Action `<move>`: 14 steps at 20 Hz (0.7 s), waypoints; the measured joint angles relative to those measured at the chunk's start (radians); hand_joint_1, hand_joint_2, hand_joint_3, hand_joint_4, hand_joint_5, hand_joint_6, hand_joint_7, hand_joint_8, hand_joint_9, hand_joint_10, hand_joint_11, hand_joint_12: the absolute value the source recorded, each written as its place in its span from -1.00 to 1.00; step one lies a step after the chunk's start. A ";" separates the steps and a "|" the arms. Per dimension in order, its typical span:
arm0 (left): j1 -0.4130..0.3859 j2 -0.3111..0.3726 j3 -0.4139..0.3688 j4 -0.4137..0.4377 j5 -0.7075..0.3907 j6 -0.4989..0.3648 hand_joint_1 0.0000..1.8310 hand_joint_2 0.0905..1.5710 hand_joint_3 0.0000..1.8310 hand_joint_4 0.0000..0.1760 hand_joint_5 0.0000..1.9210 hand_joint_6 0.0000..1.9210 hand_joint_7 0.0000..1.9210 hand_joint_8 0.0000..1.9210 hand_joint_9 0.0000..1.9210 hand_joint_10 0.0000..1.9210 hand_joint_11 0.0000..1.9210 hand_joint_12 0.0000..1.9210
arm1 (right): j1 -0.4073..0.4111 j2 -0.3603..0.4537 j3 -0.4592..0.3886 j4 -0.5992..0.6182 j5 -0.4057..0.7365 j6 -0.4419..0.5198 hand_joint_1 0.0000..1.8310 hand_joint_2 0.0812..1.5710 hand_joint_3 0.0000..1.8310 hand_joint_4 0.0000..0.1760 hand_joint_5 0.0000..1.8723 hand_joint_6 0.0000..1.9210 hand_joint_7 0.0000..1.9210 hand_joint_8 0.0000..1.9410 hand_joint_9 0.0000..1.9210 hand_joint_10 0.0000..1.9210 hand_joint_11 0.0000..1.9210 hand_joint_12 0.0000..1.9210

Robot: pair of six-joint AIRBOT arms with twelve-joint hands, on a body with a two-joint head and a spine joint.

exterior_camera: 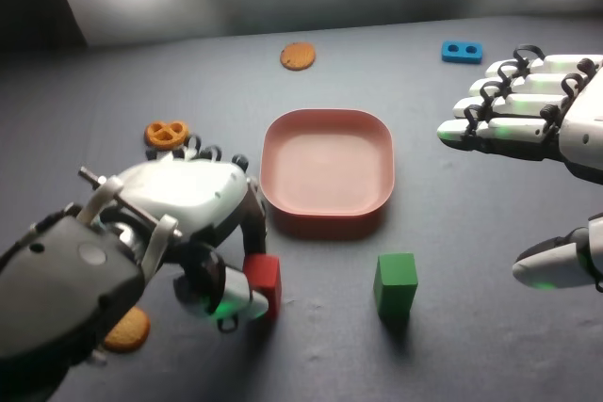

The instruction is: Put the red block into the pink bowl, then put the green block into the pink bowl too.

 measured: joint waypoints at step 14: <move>-0.138 -0.070 0.214 0.125 0.234 -0.019 0.26 0.28 -1.00 -1.00 0.20 -0.25 -0.54 -1.00 -0.73 -1.00 -1.00 -0.57 | 0.006 -0.001 0.000 0.000 -0.002 -0.001 -0.78 0.33 -1.00 -1.00 -0.91 -0.99 -0.94 -0.99 -0.99 -1.00 -1.00 -1.00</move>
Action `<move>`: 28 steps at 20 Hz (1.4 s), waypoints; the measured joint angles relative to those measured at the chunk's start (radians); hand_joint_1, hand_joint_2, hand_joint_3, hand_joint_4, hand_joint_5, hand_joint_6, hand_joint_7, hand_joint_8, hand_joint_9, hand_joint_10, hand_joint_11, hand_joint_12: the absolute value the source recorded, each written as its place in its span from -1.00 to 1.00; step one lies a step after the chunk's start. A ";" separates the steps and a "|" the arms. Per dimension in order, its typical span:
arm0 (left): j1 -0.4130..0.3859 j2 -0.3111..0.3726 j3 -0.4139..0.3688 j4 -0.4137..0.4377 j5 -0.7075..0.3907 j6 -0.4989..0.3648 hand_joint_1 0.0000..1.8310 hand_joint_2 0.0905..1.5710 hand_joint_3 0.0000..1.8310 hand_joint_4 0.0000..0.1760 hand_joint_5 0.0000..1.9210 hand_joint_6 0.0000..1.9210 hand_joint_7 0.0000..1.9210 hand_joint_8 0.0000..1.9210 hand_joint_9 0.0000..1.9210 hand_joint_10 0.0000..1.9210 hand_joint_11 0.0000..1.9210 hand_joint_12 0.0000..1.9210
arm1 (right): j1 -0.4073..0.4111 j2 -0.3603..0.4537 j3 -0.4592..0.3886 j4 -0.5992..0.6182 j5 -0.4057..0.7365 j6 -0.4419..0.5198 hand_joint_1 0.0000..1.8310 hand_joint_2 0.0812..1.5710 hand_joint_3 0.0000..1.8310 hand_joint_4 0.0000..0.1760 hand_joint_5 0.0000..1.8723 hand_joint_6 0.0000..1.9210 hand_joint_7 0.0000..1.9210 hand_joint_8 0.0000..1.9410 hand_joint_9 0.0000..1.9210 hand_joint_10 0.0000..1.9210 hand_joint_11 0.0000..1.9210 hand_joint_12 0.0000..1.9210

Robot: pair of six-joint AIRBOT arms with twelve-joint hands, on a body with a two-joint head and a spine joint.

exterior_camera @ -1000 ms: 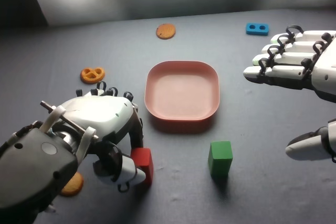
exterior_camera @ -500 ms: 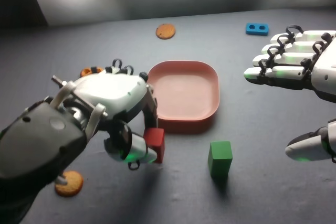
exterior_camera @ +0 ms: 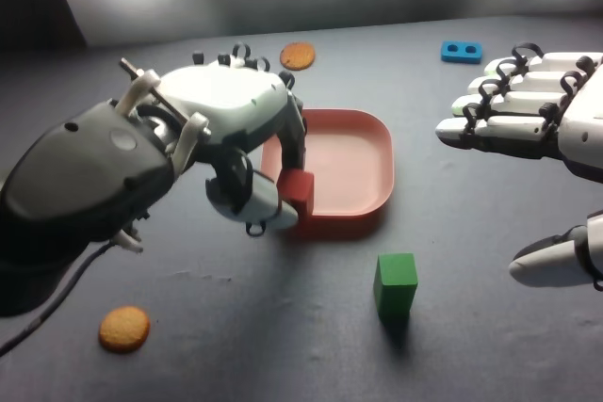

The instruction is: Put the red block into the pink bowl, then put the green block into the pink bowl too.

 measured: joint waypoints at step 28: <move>0.003 -0.147 0.388 0.454 0.073 -0.495 0.24 0.27 -1.00 -1.00 0.21 -0.27 -0.53 -1.00 -0.74 -1.00 -1.00 -0.58 | 0.000 -0.001 0.000 0.000 0.000 -0.003 -0.78 0.34 -1.00 -1.00 -0.89 -1.00 -0.93 -1.00 -0.99 -1.00 -1.00 -1.00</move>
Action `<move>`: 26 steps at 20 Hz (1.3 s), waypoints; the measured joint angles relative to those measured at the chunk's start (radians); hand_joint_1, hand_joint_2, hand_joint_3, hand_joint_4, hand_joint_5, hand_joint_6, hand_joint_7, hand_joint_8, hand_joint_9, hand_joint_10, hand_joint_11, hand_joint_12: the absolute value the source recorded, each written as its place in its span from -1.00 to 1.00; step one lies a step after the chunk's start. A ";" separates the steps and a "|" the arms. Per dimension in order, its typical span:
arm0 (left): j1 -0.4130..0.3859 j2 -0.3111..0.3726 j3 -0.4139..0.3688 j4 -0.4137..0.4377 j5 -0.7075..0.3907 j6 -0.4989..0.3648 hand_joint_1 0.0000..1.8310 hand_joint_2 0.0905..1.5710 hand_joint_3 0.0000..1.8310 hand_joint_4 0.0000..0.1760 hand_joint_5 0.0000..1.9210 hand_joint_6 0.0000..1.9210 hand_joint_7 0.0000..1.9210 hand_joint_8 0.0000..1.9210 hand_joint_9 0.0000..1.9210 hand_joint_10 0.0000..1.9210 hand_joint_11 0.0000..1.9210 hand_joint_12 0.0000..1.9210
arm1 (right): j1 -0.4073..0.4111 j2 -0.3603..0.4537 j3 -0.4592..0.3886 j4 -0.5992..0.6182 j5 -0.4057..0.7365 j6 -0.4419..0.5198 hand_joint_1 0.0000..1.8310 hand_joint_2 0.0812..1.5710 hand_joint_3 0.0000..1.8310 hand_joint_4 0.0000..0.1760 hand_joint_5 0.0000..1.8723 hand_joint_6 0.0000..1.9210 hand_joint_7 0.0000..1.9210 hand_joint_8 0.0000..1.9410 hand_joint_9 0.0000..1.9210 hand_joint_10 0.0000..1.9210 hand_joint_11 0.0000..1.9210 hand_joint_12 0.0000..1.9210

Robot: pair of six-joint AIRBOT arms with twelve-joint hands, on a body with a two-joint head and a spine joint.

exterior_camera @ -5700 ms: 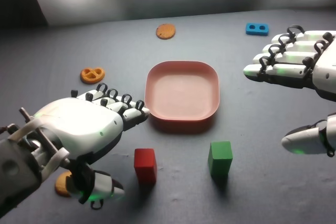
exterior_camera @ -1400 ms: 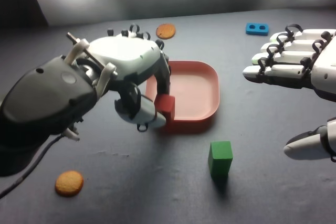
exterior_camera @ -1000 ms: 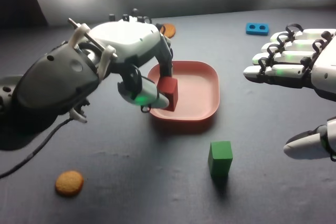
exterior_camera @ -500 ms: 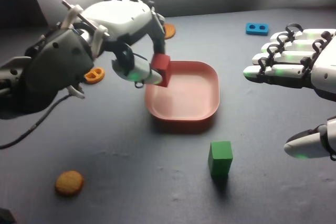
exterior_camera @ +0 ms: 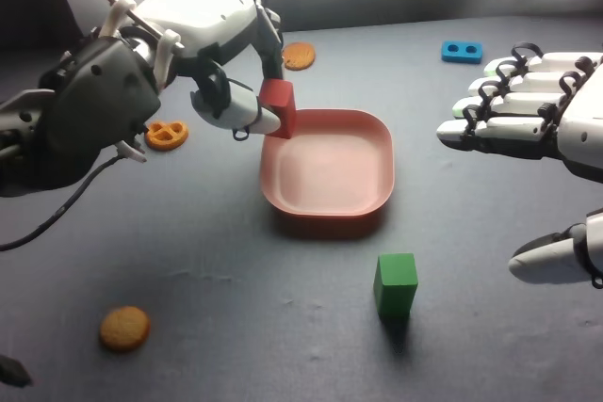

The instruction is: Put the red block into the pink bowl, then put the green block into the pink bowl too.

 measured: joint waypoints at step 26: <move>0.004 -0.005 -0.023 0.017 -0.021 -0.023 -0.30 0.16 -1.00 -0.46 -0.57 -1.00 -0.77 -1.00 -0.85 -1.00 -1.00 -0.73 | 0.000 -0.001 0.000 0.000 0.000 -0.004 -0.76 0.34 -1.00 -1.00 -0.87 -0.99 -0.90 -0.99 -0.96 -0.99 -0.99 -1.00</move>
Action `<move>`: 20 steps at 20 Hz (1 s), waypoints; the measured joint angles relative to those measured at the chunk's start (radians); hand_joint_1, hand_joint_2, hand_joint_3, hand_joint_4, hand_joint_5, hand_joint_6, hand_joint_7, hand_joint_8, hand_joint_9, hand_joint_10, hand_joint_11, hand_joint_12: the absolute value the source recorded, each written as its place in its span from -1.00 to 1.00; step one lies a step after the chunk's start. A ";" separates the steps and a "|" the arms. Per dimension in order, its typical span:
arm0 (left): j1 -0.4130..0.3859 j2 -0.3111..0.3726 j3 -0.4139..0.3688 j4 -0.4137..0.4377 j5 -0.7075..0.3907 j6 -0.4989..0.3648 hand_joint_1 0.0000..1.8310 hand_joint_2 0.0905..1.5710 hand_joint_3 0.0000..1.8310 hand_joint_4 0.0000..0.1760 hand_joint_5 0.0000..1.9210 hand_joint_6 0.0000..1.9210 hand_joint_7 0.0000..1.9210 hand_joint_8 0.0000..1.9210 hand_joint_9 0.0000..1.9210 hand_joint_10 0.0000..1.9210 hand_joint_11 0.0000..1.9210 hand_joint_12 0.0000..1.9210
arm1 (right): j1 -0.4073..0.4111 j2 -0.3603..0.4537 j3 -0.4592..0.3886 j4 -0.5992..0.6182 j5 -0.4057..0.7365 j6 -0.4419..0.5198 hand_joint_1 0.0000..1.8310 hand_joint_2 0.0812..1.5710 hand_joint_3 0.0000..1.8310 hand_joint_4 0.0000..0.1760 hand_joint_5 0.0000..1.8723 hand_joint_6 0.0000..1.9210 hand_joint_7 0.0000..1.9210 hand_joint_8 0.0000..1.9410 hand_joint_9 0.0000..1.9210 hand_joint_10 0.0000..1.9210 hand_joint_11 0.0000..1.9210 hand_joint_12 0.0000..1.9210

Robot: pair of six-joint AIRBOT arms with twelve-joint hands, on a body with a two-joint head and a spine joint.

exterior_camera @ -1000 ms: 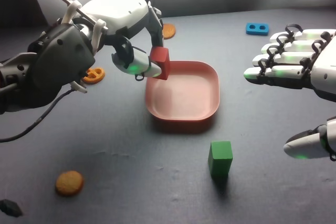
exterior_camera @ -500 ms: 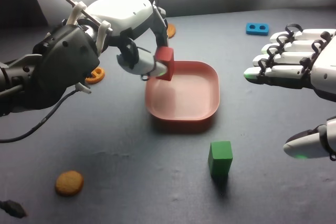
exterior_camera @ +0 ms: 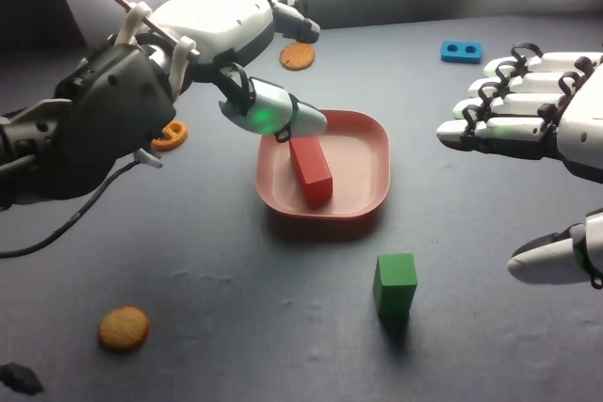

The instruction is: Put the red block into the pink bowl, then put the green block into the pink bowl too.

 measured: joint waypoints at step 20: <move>0.131 0.488 -0.340 0.996 0.323 -0.696 -0.49 0.19 -1.00 -1.00 -0.82 -1.00 -0.82 -1.00 -0.88 -1.00 -1.00 -0.76 | -0.131 -0.278 0.025 0.951 0.297 -0.623 -0.62 0.00 -1.00 -0.61 -0.80 -0.99 -1.00 -1.00 -1.00 -1.00 -1.00 -1.00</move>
